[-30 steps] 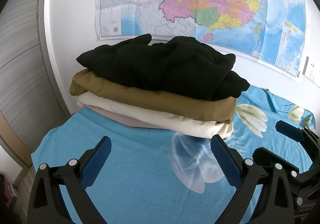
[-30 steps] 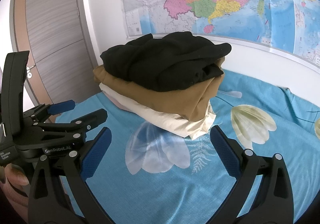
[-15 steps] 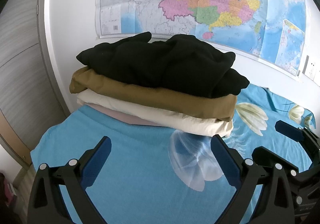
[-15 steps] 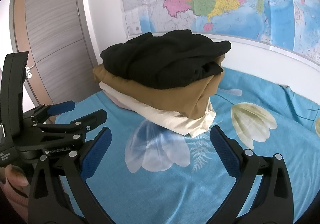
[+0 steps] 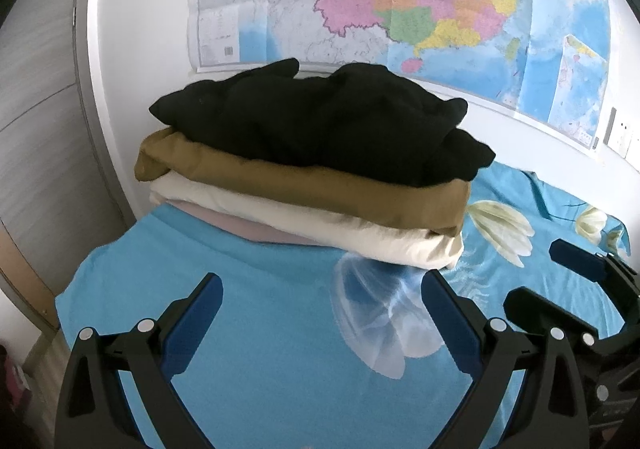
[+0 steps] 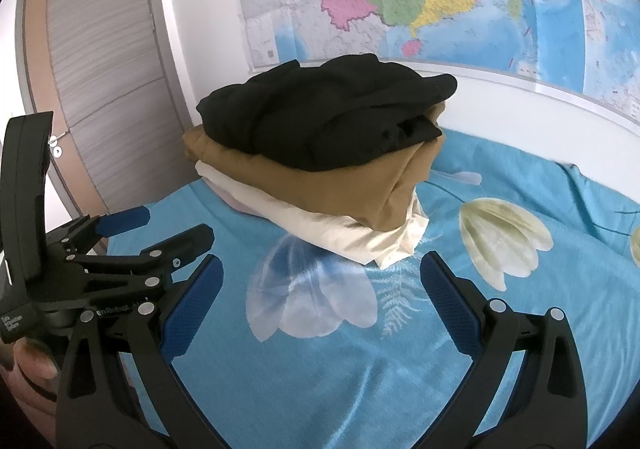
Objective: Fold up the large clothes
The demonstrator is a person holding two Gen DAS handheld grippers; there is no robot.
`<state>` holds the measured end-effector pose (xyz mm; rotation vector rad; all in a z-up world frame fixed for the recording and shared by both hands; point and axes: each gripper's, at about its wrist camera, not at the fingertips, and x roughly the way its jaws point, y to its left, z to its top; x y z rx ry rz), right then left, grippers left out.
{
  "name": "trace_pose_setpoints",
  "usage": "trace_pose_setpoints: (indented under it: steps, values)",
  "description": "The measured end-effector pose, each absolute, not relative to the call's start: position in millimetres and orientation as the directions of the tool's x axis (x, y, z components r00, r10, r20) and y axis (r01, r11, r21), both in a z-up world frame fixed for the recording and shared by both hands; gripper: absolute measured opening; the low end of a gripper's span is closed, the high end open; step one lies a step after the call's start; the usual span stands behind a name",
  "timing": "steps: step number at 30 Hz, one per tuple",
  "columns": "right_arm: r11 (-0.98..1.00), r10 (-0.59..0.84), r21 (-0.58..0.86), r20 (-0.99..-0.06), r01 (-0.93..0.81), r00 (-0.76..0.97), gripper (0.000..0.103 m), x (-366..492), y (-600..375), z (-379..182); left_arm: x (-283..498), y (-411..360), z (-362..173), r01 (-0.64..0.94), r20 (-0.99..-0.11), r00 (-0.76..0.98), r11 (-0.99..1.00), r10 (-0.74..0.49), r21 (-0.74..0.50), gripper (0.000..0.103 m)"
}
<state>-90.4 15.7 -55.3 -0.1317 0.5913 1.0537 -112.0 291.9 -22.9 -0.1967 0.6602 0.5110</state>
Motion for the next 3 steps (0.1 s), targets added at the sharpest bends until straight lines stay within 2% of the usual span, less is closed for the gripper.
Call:
trace_pose_setpoints:
  steps: [3]
  values:
    - [0.519, 0.768, 0.174, -0.524, -0.837, 0.368, 0.097, -88.3, 8.7, -58.7, -105.6, 286.5, -29.9, -0.470, -0.651, 0.679, 0.882, 0.340, -0.029, 0.096]
